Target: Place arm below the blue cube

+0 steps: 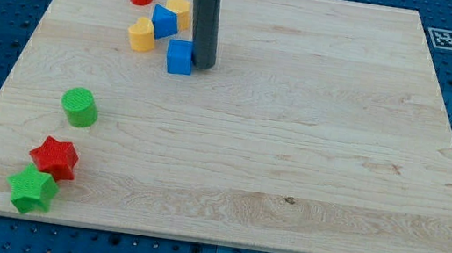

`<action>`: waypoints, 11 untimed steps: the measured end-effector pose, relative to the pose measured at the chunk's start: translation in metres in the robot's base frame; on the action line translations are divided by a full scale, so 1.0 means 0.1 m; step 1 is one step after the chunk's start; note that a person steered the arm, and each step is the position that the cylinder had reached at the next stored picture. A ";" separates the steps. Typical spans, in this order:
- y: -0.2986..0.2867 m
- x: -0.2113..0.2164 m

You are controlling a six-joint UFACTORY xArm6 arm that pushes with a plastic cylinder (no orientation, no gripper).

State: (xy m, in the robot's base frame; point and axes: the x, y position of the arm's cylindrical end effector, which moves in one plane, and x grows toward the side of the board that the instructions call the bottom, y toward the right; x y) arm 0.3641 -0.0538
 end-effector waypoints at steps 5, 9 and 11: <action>0.77 -0.48; 0.27 -0.47; -0.06 -0.40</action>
State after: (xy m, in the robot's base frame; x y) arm 0.3237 -0.0599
